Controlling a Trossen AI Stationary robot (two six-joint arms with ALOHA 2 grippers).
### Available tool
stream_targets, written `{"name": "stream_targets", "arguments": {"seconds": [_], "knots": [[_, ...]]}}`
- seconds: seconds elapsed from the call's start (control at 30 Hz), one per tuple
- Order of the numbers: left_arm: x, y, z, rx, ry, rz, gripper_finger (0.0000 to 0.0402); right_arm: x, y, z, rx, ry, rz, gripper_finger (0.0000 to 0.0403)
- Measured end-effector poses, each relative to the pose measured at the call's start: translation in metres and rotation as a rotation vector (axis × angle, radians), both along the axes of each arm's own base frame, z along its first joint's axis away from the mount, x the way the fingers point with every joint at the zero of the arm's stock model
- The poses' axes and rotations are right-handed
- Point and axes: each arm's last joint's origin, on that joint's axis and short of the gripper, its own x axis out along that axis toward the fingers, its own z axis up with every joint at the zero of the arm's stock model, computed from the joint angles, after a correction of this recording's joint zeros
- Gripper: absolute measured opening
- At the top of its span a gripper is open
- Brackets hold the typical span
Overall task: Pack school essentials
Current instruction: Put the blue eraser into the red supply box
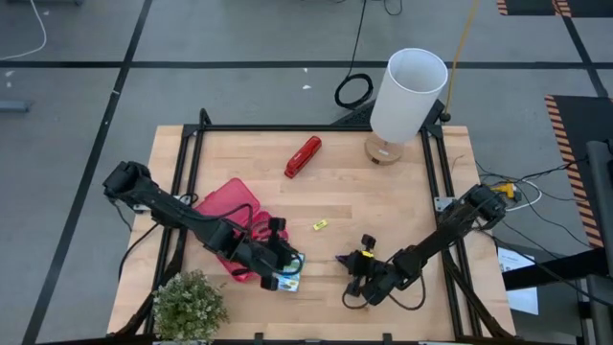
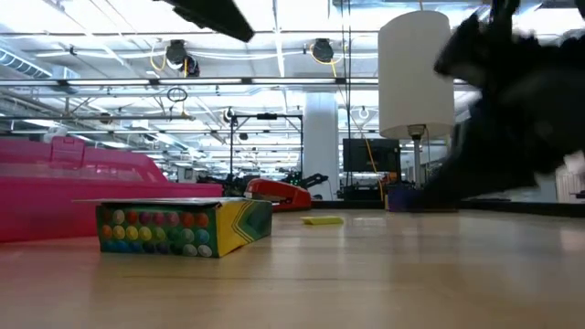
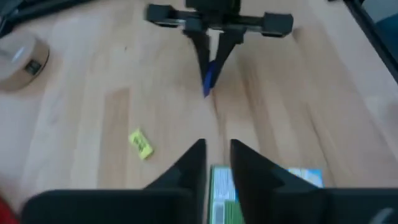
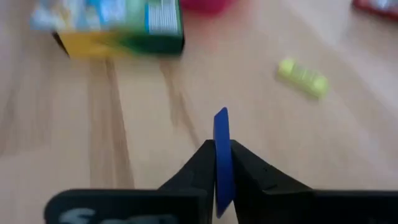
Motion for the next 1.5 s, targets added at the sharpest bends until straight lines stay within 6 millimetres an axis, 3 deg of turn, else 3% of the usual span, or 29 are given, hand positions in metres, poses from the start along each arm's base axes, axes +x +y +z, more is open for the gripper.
{"name": "stream_targets", "arguments": {"seconds": [0.23,0.4,0.63,0.97,1.27,1.4,1.5], "knots": [[0.030,-0.006,-0.021,0.027,-0.099,-0.048,0.0182,0.004,-0.014,0.054,-0.128,-0.076,0.101,0.0029],[0.047,0.000,-0.035,0.053,-0.149,-0.004,0.0205,0.004,-0.019,0.080,-0.184,-0.139,0.152,0.0014],[0.062,0.011,-0.035,0.039,-0.246,0.043,0.0157,0.007,-0.016,0.089,-0.208,-0.192,0.188,0.0036],[0.066,0.012,-0.031,0.045,-0.294,0.019,0.0083,0.007,-0.016,0.089,-0.205,-0.193,0.188,0.0021],[0.066,0.012,-0.031,0.074,-0.290,-0.006,0.0026,0.008,-0.016,0.090,-0.192,-0.210,0.180,0.0038],[0.065,0.012,-0.032,0.080,-0.267,-0.016,0.0012,0.008,-0.016,0.090,-0.187,-0.217,0.180,0.0067],[0.064,0.011,-0.033,0.084,-0.252,-0.021,0.0018,0.008,-0.015,0.090,-0.174,-0.219,0.173,0.0110]]}}
